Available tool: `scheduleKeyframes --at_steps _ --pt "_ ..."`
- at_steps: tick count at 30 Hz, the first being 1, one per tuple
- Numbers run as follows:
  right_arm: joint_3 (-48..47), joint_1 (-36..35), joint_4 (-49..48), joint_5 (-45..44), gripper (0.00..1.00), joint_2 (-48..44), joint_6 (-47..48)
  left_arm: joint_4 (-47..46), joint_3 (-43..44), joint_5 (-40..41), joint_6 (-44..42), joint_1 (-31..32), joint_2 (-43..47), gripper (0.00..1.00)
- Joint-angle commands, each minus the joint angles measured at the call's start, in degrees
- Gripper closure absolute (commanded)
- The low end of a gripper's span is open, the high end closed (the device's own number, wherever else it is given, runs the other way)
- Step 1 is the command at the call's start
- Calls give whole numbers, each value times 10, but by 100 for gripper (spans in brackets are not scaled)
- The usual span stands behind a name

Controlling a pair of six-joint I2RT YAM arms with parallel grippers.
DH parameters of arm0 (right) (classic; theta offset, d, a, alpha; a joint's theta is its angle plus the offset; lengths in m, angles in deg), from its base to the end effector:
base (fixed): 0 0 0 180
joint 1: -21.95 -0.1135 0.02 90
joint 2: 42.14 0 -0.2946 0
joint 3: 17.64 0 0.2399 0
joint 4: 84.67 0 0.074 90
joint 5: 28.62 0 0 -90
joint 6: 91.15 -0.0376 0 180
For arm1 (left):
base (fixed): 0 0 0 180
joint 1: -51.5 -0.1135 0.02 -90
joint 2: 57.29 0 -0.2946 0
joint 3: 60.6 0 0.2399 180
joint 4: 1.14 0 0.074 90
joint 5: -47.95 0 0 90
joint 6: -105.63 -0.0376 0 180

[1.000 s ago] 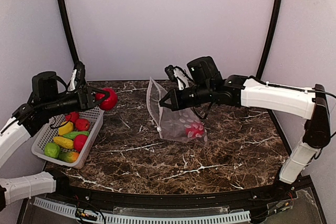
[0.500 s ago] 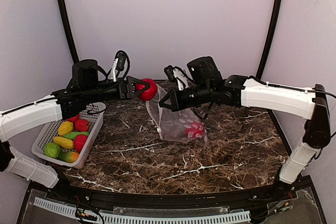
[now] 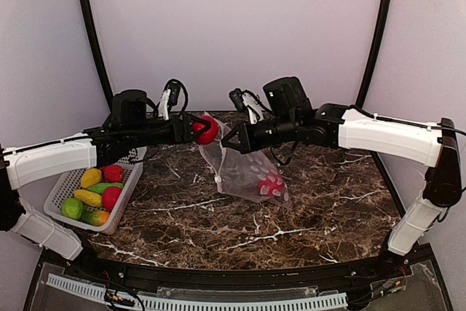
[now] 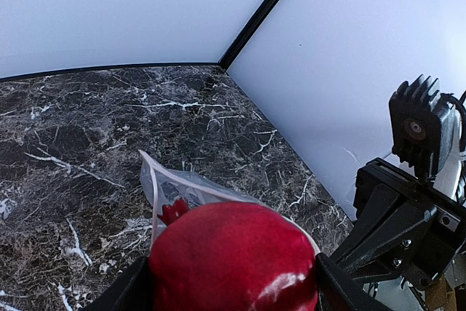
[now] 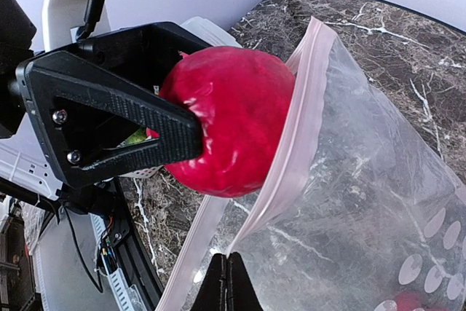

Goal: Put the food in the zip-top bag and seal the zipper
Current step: Place the fake fruit in the zipper food storage bag.

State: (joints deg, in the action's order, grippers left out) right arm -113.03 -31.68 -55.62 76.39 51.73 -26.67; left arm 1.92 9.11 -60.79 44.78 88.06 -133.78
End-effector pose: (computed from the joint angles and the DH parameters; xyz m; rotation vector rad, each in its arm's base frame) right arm 0.2160 0.3098 0.3628 -0.7120 2.1129 1.0844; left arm 0.2317 -0.1868 0.3529 0.3765 1.8327 -1.1029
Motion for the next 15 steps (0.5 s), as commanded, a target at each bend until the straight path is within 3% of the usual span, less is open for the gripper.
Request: scheduleKeyframes --at_steps 1,6,15 --pt "6 -3 -30 13 100 -17 11 24 -7 3 -13 3 2 39" --pt "6 -3 -34 14 100 -14 11 43 3 -30 -24 11 -8 37" --pt "7 -3 -37 17 100 -14 10 103 42 7 -61 35 -35 29"
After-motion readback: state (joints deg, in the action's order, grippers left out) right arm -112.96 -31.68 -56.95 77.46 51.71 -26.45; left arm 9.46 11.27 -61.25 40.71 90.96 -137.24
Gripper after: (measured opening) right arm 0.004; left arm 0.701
